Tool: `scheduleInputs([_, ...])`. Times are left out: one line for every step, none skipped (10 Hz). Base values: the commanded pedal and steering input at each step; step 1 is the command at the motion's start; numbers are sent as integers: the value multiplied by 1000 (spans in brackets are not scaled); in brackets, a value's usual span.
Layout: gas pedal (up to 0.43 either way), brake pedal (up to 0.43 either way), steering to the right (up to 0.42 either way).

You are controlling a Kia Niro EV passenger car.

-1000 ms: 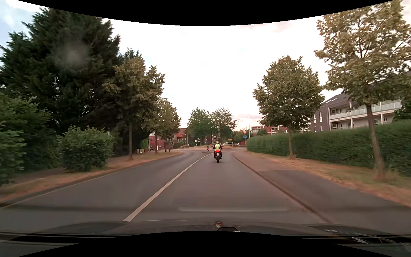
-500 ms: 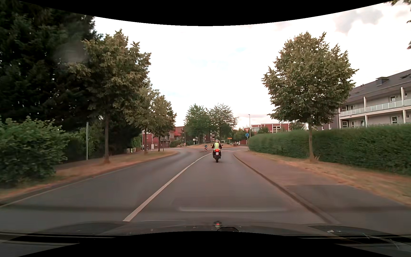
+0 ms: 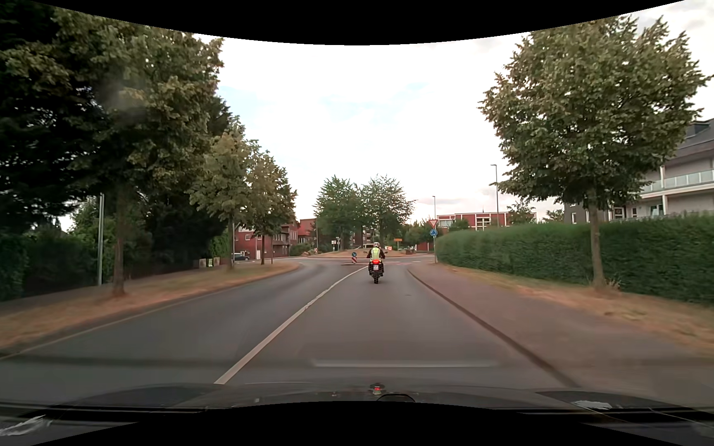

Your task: Follow the waypoints while adhering to traffic rules and regulations

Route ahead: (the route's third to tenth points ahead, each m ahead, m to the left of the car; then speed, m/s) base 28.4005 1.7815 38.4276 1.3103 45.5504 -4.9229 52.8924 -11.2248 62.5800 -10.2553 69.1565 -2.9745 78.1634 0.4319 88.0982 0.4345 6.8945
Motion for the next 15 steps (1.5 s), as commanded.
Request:
scheduleInputs([0, 0, 10])
scheduleInputs([0, 0, 11])
scheduleInputs([0, 0, 11])
scheduleInputs([0, 0, 11])
scheduleInputs([0, 0, 11])
scheduleInputs([0, 0, 11])
scheduleInputs([0, 0, 11])
scheduleInputs([0, 0, 11])
scheduleInputs([0, 0, 10])
scheduleInputs([0, 0, 9])
scheduleInputs([0, 0, 9])
scheduleInputs([0, 0, 10])
scheduleInputs([8, 0, 9])
scheduleInputs([0, 0, 10])
scheduleInputs([0, 0, 10])
